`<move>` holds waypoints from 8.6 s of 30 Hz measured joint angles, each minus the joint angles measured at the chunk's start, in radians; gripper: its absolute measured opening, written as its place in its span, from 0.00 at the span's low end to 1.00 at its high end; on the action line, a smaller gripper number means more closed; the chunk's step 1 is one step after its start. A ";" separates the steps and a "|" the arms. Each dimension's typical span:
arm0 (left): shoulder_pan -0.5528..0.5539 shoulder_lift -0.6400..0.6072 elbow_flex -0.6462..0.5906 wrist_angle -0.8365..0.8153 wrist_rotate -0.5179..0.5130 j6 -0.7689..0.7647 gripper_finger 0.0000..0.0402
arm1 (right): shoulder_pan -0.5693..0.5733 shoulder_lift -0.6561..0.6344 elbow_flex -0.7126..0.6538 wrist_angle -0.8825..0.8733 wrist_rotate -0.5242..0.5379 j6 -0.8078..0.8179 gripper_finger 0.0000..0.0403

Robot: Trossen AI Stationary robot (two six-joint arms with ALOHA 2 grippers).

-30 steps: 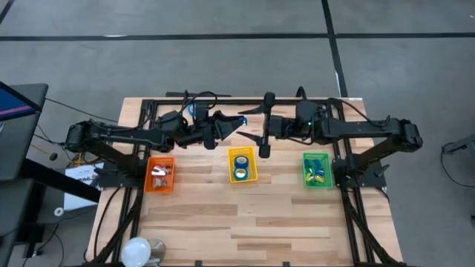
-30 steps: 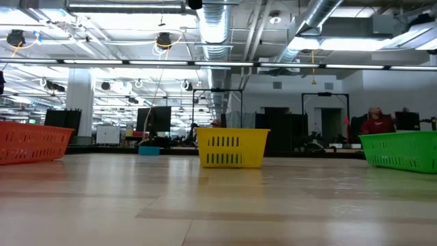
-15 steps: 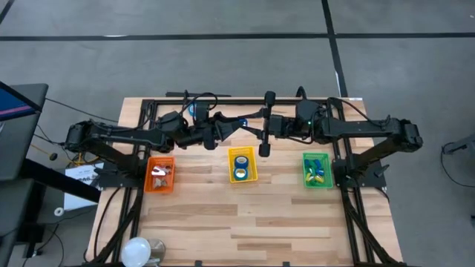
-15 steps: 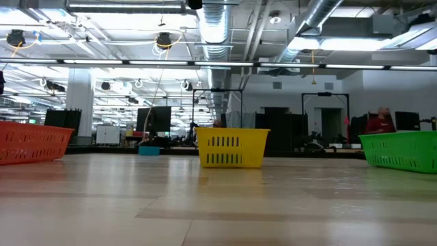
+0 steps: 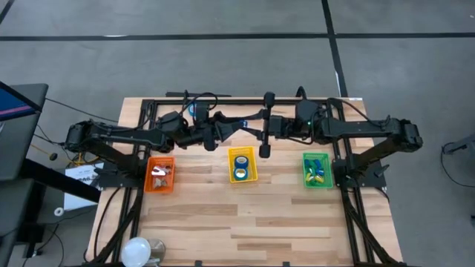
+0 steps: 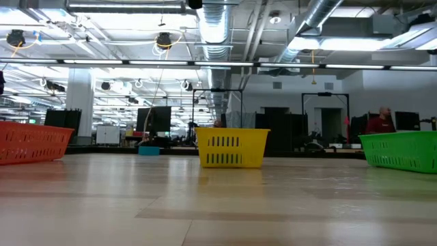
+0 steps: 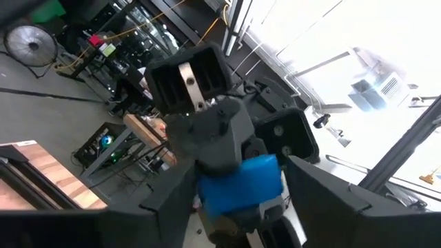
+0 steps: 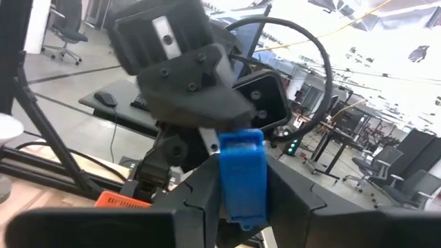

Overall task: Pick and place Stapler, Stapler remover, tape
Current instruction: Put the blue stapler into the green basket, then put the blue tape into the yellow basket

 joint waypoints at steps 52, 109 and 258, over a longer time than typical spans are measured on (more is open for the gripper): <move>0.000 -0.195 0.000 -0.141 -0.002 0.256 0.50 | -0.015 -0.191 0.000 -0.865 0.008 0.233 0.17; 0.000 -0.195 0.000 -0.142 -0.004 0.256 0.49 | -0.015 -0.340 -0.396 -1.387 0.000 0.450 0.19; 0.792 0.328 0.234 -1.459 0.062 0.804 0.79 | -0.531 -0.338 -0.063 -0.981 -0.433 0.551 0.61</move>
